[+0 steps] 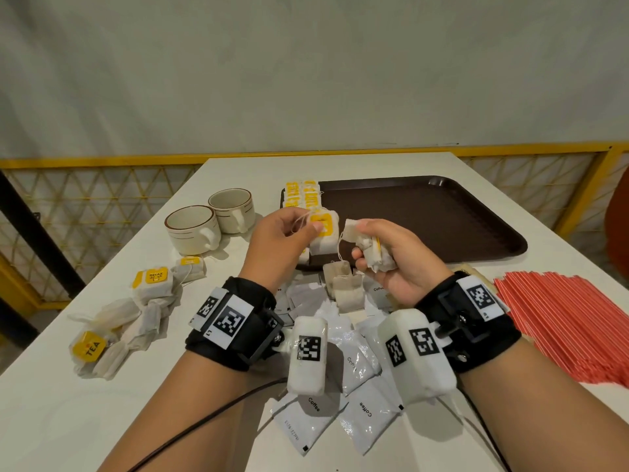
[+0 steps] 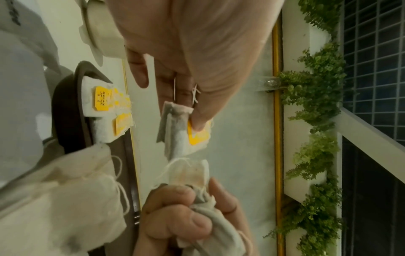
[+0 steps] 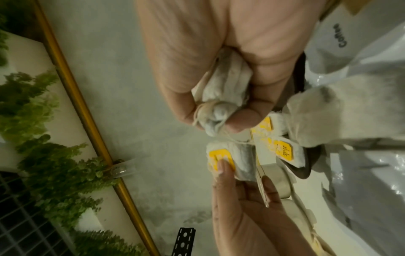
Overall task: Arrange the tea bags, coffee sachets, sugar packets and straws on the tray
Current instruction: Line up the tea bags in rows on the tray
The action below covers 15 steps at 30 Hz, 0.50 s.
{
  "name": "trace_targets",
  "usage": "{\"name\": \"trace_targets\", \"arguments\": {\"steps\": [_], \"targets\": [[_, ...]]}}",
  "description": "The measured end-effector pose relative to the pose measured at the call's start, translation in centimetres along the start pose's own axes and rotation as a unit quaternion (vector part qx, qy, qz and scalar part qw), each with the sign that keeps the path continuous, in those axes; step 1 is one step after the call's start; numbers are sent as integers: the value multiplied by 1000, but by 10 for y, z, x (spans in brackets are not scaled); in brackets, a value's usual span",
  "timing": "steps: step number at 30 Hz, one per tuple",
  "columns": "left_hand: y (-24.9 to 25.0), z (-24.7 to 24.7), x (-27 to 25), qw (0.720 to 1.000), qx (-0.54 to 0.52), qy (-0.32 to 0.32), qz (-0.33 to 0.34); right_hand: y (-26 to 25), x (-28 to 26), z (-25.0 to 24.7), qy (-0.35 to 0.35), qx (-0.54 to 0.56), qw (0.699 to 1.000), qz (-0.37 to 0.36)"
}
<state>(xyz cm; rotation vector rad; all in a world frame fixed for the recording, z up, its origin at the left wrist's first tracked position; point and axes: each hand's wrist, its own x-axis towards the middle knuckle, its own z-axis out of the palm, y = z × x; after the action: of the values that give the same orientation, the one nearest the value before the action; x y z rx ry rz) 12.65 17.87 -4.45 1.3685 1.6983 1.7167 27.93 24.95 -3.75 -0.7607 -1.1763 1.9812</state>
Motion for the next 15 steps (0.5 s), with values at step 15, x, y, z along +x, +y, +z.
{"name": "trace_targets", "arguments": {"steps": [15], "targets": [[4, 3, -4, 996, 50, -71, -19, 2, 1, -2, 21, 36, 999, -7]]}}
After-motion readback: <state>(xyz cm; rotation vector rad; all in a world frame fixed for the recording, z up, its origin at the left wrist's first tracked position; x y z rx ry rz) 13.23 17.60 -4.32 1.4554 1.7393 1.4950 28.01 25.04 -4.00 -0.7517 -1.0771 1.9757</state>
